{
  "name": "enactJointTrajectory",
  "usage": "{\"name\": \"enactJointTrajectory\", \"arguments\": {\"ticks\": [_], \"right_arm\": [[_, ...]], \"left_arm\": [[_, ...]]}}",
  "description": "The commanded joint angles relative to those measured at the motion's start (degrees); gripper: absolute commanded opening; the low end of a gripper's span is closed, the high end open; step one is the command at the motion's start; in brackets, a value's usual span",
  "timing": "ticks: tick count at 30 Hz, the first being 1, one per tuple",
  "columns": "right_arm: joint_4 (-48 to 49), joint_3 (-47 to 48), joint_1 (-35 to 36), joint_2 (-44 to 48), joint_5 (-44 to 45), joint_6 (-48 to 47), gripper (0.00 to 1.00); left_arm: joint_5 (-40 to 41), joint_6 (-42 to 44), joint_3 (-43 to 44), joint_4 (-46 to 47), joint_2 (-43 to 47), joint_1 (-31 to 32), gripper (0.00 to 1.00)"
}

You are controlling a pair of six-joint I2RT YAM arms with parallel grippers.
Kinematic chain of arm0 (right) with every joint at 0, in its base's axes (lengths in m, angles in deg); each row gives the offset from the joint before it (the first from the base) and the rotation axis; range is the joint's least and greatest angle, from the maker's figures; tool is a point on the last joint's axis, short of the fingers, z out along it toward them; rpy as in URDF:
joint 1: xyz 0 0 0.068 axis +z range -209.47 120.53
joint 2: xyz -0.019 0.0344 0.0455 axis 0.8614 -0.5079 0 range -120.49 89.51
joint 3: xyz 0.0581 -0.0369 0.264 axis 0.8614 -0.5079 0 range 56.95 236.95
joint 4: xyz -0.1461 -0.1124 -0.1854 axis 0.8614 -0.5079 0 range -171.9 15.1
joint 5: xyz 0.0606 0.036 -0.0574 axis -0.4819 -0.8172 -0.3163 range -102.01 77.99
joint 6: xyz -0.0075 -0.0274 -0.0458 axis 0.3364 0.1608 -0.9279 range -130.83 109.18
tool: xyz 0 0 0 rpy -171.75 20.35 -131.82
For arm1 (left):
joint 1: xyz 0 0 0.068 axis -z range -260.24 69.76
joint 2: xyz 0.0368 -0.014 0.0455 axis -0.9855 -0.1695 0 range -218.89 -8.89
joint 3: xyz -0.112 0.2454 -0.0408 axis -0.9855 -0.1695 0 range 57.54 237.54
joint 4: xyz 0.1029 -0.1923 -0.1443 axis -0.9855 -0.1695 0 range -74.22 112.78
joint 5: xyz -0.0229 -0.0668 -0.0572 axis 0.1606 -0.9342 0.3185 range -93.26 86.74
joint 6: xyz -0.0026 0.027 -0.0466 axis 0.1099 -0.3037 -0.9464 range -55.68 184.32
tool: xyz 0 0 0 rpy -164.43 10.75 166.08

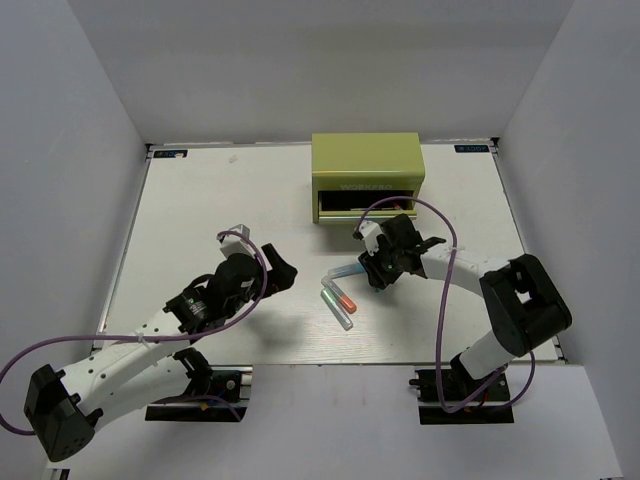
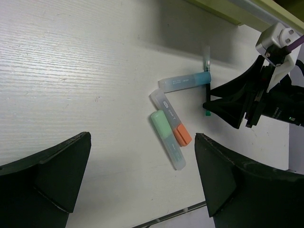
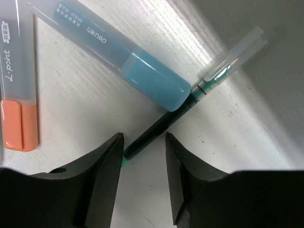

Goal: Sort the stationery into containers
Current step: Pick up the pen from the center of the board.

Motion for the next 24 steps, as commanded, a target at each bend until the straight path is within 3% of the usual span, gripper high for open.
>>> {"name": "enactJointTrajectory", "arguments": {"ticks": [1,5,10,16,24], "right_arm": [[-3.19,-1.38,-0.20,1.65,-1.28,0.10,0.46],[-3.54,-1.82,-0.11,1.56,-0.48,0.10,0.39],[-3.72,-2.17,-0.11,1.30,1.45,0.01,0.21],[-5.99,-2.26,-0.20,3.58,2.06,-0.16,0.09],[-9.78,-1.29,-1.34,9.55,2.33,-6.13,0.01]], "left_arm": [[-0.39,-0.22,0.10,1.85,0.35,0.15,1.00],[-0.92,-0.22,0.10,1.85,0.35,0.15,1.00],[-0.92,0.30,0.10,2.38,0.35,0.15,1.00],[-0.92,0.30,0.10,2.38,1.50,0.15,1.00],[-2.59,0.30,-1.65,2.38,2.02,0.15,1.00]]}}
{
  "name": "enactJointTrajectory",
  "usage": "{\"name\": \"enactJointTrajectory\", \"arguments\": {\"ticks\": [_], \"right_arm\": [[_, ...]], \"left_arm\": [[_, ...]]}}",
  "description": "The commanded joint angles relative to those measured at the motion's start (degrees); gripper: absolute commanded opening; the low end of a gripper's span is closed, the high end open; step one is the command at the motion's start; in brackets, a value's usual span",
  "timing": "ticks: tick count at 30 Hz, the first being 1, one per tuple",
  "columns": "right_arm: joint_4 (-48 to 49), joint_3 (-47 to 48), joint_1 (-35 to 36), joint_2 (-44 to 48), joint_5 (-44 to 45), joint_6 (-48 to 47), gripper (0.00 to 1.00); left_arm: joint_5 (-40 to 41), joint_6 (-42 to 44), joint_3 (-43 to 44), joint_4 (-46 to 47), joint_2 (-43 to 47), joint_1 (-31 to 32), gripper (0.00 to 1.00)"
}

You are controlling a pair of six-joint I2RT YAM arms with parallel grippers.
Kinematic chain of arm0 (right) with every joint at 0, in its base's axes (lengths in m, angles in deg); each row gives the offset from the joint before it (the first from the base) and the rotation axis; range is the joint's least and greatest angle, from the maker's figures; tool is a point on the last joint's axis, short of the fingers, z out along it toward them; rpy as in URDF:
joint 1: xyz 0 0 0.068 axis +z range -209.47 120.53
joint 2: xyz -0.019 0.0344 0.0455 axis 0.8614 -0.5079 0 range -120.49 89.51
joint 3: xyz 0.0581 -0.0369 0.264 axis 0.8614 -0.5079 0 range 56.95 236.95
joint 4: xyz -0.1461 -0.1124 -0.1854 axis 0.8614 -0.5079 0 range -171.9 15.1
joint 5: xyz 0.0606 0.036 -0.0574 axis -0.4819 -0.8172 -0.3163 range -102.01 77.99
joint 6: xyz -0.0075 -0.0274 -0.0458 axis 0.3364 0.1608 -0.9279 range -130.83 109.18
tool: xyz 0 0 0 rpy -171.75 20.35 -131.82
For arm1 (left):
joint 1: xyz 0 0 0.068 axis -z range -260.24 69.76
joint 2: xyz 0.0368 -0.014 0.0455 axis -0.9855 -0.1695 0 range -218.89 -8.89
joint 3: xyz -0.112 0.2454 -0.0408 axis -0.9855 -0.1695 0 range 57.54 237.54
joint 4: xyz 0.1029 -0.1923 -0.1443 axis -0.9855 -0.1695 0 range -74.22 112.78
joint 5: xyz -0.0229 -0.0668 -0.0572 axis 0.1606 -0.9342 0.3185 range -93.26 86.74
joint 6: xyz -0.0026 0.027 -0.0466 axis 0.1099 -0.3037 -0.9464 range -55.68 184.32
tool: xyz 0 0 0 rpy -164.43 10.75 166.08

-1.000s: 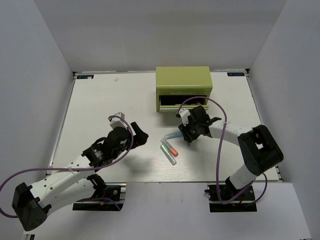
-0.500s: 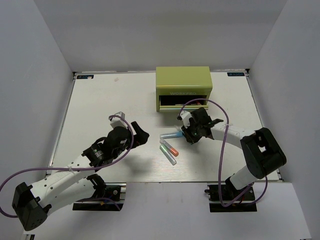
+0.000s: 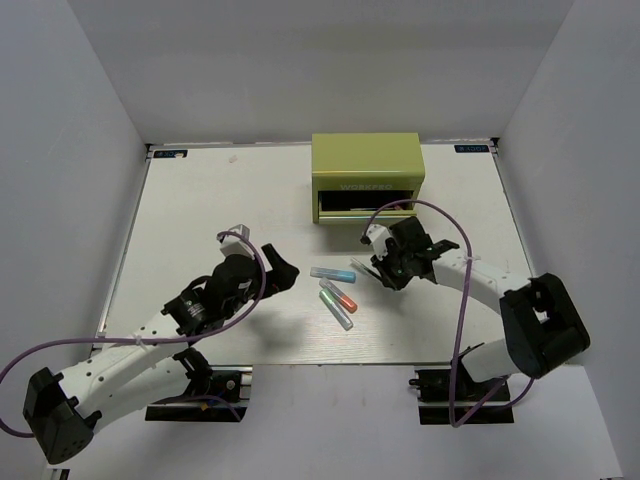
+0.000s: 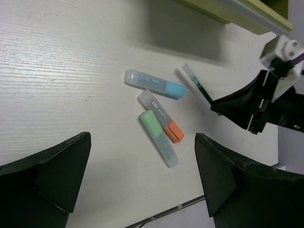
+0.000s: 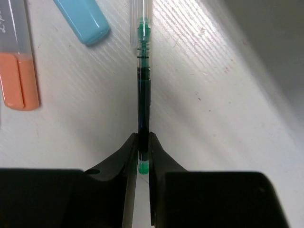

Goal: Sort the stationery into containers
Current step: Pick up the pen from the center of the board, then place the pen in the drawer.

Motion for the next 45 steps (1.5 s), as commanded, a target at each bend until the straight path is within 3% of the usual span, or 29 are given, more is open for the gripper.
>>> {"name": "enactJointTrajectory", "arguments": {"ticks": [1,10,18,22,29,31,32,35,39,41,44,45], "right_arm": [[-2.66,1.50,-0.60,4.35,-0.66,-4.93,0.01],[-6.60,11.52,-0.77,13.16,-8.41,-26.02,0.00],[-8.64,24.61,-0.51,8.51,-2.72,-40.78,0.00],[-7.84,28.49,-1.13,3.67,4.76,-45.18,0.00],[-7.75,36.04,-2.09,-4.33,6.62,-47.22,0.01],[-7.58,36.32,-2.18,-6.35,7.32,-47.48,0.10],[-7.49,37.27,-2.09,-6.97,7.50,-47.48,0.24],[-7.84,38.68,-2.53,-9.25,7.24,-45.56,0.39],[-9.77,39.83,-2.71,-8.74,3.91,-44.32,0.41],[-11.87,40.80,-2.88,-8.12,0.85,-43.62,0.38],[-15.03,42.73,-3.41,-7.50,-3.89,-41.95,0.07],[-16.09,43.08,-3.50,-7.41,-5.49,-41.77,0.00]], "left_arm": [[-1.85,0.26,-1.29,0.72,0.87,0.15,1.00],[-6.50,-6.06,-2.87,7.47,-4.40,0.15,1.00],[-7.65,-7.99,-0.41,9.24,-11.43,0.15,1.00],[-7.65,-8.79,-0.41,10.29,-12.66,0.15,1.00],[-7.65,-9.32,0.12,10.30,-13.20,0.15,1.00],[-7.13,-9.32,0.12,9.68,-12.58,0.15,1.00],[-7.13,-9.32,-0.49,9.68,-11.88,0.15,1.00],[-6.51,-9.32,-1.02,9.16,-10.57,0.15,1.00],[-5.89,-9.32,-1.55,9.16,-9.94,0.15,1.00],[-5.89,-9.32,-2.07,9.16,-9.94,0.15,1.00],[-5.89,-9.32,-2.08,9.16,-9.94,0.15,1.00],[-5.89,-9.32,-2.08,9.16,-9.94,0.15,1.00]]}}
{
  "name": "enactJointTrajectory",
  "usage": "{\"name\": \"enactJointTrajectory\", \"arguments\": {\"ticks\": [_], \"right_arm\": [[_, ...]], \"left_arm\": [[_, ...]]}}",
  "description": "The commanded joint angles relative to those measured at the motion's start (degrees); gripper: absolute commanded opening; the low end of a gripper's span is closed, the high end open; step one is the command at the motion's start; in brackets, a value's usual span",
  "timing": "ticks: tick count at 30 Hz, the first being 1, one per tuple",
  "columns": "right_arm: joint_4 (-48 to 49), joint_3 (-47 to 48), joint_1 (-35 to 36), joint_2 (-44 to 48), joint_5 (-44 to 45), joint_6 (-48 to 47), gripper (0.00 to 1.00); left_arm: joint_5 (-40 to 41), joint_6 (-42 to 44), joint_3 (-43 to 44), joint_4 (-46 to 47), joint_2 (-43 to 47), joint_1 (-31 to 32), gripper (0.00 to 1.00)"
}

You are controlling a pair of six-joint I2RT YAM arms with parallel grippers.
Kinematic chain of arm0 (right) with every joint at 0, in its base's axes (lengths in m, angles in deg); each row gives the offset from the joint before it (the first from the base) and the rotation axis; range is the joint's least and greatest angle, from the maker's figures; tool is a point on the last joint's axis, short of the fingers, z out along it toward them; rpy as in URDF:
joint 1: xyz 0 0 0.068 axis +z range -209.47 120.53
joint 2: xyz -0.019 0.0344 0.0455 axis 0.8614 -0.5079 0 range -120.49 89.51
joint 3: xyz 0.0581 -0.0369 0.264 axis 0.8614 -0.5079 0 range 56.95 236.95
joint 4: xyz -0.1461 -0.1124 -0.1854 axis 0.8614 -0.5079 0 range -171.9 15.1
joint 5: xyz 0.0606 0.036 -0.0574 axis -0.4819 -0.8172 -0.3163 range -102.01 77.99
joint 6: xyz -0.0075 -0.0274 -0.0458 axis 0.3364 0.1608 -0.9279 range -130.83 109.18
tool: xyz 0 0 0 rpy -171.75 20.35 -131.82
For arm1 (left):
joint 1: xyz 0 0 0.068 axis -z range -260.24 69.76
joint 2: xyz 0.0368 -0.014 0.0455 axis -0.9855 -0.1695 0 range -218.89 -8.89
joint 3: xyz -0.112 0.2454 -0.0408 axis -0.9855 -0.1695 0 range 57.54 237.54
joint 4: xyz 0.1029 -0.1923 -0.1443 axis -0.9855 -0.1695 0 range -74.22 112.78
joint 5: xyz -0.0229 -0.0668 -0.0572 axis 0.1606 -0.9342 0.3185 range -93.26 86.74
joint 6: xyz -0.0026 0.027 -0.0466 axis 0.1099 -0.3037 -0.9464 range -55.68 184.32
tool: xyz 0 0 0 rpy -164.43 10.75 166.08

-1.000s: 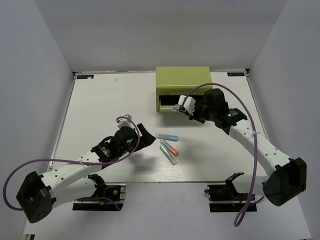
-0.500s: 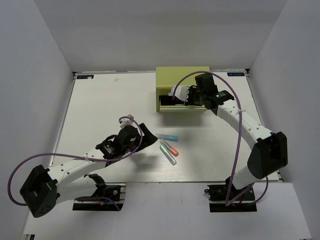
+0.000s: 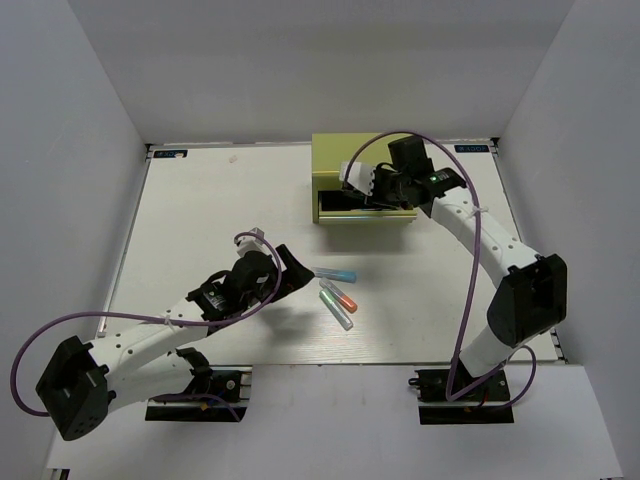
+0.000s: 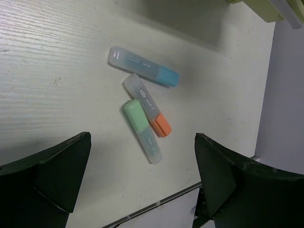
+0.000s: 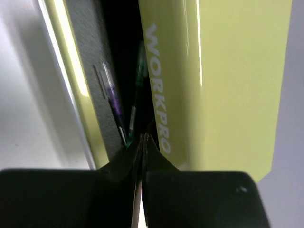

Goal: Sort the stationery into containers
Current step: Place the pen in the drawer, then close the drawer in the storage box.

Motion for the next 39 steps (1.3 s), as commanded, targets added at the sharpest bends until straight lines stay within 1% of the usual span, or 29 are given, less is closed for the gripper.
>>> {"name": "enactJointTrajectory", "arguments": {"ticks": [1,2,3,4,5,6,8,9,12,13,15,16,18,19,21,22,23,26,27,29,34,39], "right_arm": [[-6.74,4.61,-1.25,2.82,-10.43,1.05,0.00],[-10.94,4.97,-1.25,2.91,-15.25,0.00,0.00],[-13.07,5.06,-1.25,2.99,-19.21,-4.88,0.00],[-16.83,4.63,-1.08,2.91,-20.04,-6.06,0.00],[-18.00,4.62,-0.64,2.56,-20.65,-7.29,0.00],[-21.93,4.45,-0.64,2.29,-22.40,-10.52,0.00],[-23.46,5.32,-0.81,-0.07,-22.77,-11.69,0.00],[-25.73,5.85,-0.64,-1.30,-22.51,-12.74,0.00],[-25.75,6.64,-0.64,-3.33,-21.81,-12.93,0.00],[-25.14,6.56,-0.64,-3.59,-20.32,-11.80,0.00],[-19.80,5.42,-0.20,-4.73,-17.51,-9.95,0.00],[-17.25,5.07,-0.02,-5.00,-15.49,-7.33,0.00],[-15.21,4.71,0.15,-6.84,-13.55,-6.08,0.00],[-11.11,4.45,0.24,-7.46,-11.02,-4.16,0.00],[-7.84,3.48,0.50,-7.90,-7.94,-0.55,0.00],[-3.12,2.96,0.68,-8.16,-6.09,0.42,0.00],[-1.33,2.08,0.68,-8.17,-4.94,2.43,0.00],[4.56,1.55,0.77,-8.78,-0.81,4.55,0.00],[6.58,1.72,0.60,-9.13,-0.19,5.00,0.00],[9.30,2.16,0.68,-9.66,2.35,6.05,0.00],[11.52,3.57,0.60,-12.12,5.70,7.11,0.00],[12.13,4.45,0.51,-13.35,6.68,7.37,0.00]], "left_arm": [[0.90,-0.14,-0.13,0.85,1.20,0.15,1.00],[0.90,-0.14,-0.13,0.85,1.20,0.15,1.00],[0.90,-0.14,-0.13,0.85,0.59,0.15,1.00],[0.90,-0.14,-0.13,0.85,0.59,0.15,1.00],[0.90,-0.14,-0.13,0.85,0.59,0.15,1.00],[0.90,-0.14,-0.13,0.85,0.59,0.15,1.00],[0.90,-0.14,-0.13,0.85,0.59,0.15,1.00],[1.42,-0.14,-0.13,0.85,0.59,0.15,1.00],[1.43,-0.14,-0.13,0.85,1.72,0.15,1.00],[1.43,-0.14,-0.74,0.85,1.73,0.15,1.00],[1.43,-0.14,-0.75,0.85,2.25,0.15,1.00],[1.43,-0.14,-0.75,1.37,2.26,0.15,1.00],[1.43,-0.14,-0.75,1.38,2.26,0.15,1.00],[1.43,-0.14,-0.75,1.38,2.26,0.15,1.00],[1.43,-0.14,-0.75,1.38,2.26,0.15,1.00],[1.43,-0.75,-0.75,1.38,2.26,0.15,1.00],[2.04,-1.54,-0.75,1.38,2.26,0.15,1.00],[2.57,-3.03,-1.36,2.52,3.40,0.15,1.00],[2.57,-3.04,-2.76,4.35,4.18,0.15,1.00],[2.57,-4.44,-3.99,7.08,4.89,0.15,1.00],[3.72,-7.96,-7.34,15.78,5.60,0.15,1.00],[4.77,-8.49,-5.94,20.44,0.95,0.15,1.00]]}}
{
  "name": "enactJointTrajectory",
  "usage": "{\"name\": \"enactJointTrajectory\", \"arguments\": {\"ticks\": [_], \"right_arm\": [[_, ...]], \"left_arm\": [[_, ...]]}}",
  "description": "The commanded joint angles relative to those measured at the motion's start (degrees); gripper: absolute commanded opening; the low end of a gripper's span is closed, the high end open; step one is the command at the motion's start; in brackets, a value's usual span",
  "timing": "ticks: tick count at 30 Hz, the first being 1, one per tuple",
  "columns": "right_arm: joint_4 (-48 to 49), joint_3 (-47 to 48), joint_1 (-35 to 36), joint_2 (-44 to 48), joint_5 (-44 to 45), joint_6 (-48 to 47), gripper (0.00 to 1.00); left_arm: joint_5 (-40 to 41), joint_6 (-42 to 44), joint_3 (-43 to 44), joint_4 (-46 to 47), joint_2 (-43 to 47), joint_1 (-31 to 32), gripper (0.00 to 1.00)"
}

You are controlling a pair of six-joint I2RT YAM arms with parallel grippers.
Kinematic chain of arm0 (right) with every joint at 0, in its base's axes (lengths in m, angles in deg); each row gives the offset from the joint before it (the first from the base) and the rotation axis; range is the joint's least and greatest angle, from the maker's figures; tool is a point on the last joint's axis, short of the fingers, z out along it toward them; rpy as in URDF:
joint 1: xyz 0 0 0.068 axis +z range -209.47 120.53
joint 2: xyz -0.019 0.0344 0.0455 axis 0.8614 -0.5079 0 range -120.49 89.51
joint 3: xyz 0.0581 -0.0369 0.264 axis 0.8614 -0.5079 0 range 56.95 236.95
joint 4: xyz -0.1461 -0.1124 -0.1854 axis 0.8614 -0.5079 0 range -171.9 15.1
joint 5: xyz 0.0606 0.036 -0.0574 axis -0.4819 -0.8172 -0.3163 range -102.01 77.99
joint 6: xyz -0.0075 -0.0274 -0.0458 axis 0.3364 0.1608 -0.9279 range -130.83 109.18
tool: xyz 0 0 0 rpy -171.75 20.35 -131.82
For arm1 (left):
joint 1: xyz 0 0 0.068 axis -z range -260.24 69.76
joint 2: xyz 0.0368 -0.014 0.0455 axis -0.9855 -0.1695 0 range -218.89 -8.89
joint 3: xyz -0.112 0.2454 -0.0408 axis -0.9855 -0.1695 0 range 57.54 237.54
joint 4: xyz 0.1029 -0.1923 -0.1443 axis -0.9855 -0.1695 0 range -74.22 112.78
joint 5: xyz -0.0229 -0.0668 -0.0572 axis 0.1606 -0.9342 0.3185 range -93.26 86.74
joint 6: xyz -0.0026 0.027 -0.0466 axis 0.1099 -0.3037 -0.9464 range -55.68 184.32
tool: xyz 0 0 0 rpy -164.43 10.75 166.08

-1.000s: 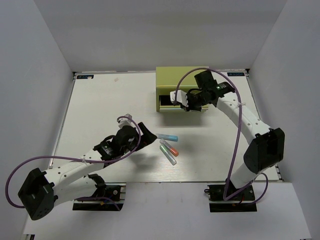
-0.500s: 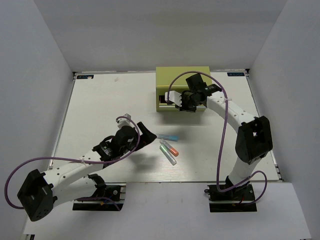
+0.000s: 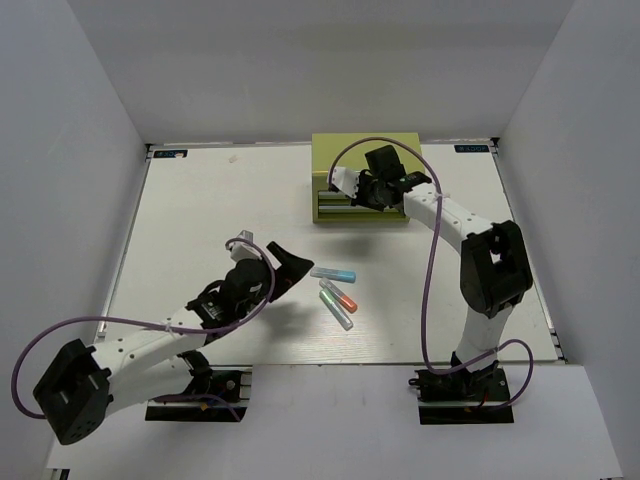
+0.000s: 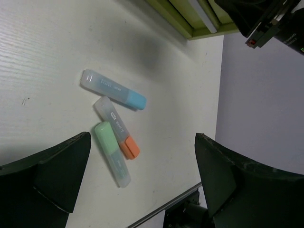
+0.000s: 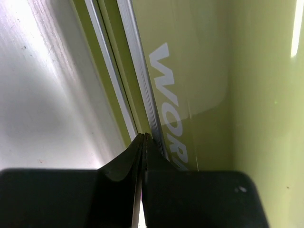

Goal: Sort the stationery into containers
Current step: Close the drawer in the storage box.

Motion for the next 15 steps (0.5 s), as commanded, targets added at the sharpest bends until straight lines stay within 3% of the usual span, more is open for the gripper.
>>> {"name": "enactJointTrajectory", "arguments": {"ticks": [1,6,10,12,13,14,15], "right_arm": [[4.68,2.63,-0.06,0.18,2.06,1.19,0.00],[5.30,0.78,-0.76,2.54,2.33,1.28,0.00],[-4.45,1.41,-1.29,8.25,-13.71,-0.82,0.00],[-4.29,-0.70,-1.29,13.94,-17.35,-1.62,0.09],[2.68,-5.49,-1.38,18.24,-19.45,-0.58,0.17],[5.70,-7.28,-1.20,22.37,-19.30,1.17,0.29],[8.69,-8.78,-1.29,24.15,-18.95,2.23,0.57]], "left_arm": [[1.62,-1.32,1.89,6.70,-4.03,0.15,1.00],[1.62,-1.32,4.79,16.17,-12.39,-0.38,0.96],[2.76,-2.37,7.78,24.10,-20.56,-0.38,0.84],[3.38,-2.37,9.88,28.30,-24.43,-0.38,0.80],[4.08,-3.24,11.37,29.55,-28.36,-0.90,0.68],[4.08,-3.25,11.99,30.95,-30.40,-0.91,0.61],[4.78,-4.38,12.52,32.88,-32.42,-0.91,0.57]]}}
